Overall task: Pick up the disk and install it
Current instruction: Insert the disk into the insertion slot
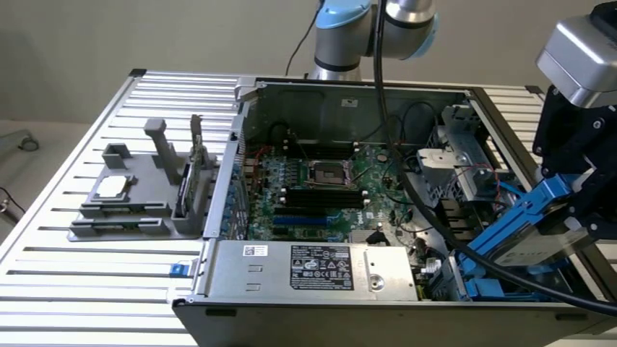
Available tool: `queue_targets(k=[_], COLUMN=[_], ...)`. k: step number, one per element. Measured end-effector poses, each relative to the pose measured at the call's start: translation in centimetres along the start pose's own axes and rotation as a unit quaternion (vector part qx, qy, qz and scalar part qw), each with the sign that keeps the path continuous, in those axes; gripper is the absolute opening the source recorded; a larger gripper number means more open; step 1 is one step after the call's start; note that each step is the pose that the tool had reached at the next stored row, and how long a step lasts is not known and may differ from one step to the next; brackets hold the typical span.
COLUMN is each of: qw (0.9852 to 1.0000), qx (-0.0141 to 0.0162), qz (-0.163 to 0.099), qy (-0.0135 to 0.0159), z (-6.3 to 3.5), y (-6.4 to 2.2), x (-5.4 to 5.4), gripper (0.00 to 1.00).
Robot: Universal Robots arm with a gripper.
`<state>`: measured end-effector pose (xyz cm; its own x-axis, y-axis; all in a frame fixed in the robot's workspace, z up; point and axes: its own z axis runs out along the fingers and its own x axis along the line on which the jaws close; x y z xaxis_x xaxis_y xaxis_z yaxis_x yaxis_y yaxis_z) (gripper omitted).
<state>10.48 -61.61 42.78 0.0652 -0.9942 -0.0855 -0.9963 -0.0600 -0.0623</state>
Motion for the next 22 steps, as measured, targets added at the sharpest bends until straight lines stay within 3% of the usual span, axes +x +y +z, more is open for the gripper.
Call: queue_targets(k=[10,22], qw=[1.0000,0.9999], qx=[0.0018,0.0062], qz=[-0.001,-0.001], qy=[0.0084,0.0092], z=[0.16,0.24], y=[0.84,1.16], x=[0.0,-0.1], gripper=[0.33,0.33])
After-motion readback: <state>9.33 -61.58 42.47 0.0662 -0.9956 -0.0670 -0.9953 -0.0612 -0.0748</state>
